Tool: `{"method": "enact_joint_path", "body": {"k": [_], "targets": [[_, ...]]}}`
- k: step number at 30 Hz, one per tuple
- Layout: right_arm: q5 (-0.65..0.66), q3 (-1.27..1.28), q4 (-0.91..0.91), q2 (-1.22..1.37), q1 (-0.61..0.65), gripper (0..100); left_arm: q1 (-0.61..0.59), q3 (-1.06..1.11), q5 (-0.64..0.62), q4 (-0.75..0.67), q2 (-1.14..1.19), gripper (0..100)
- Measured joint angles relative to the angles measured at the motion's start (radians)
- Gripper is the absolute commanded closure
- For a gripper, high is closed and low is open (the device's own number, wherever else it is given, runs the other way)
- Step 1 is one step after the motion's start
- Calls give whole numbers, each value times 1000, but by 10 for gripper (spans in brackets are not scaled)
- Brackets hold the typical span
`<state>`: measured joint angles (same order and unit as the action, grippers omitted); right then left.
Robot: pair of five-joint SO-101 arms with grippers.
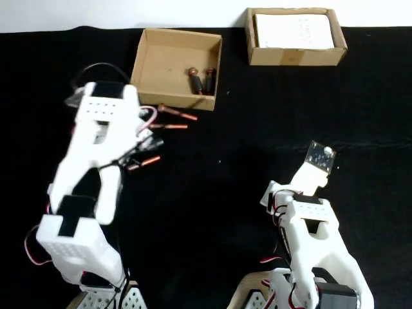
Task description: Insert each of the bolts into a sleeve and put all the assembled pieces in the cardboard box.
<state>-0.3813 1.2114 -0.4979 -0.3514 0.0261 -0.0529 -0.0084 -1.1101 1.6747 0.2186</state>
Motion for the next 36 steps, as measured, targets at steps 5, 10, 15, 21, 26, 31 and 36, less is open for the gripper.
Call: {"method": "enact_joint_path", "body": {"k": [5,10,15,21,26,31,36], "targets": [[0,0,0,0,0,992,-94,-83,-100,-6,147,870],[0,0,0,0,0,992,-103,-195,-160,-8,279,870],[0,0,0,-2,0,992,-74,-265,-195,-8,350,870],[0,0,0,-2,0,992,-52,-292,-216,-8,407,870],[0,0,0,-2,0,992,-52,-322,-219,-6,440,870],[0,0,0,-2,0,992,-54,-354,-235,-5,491,870],[0,0,0,-2,0,992,-52,-407,-236,9,532,869]]}}
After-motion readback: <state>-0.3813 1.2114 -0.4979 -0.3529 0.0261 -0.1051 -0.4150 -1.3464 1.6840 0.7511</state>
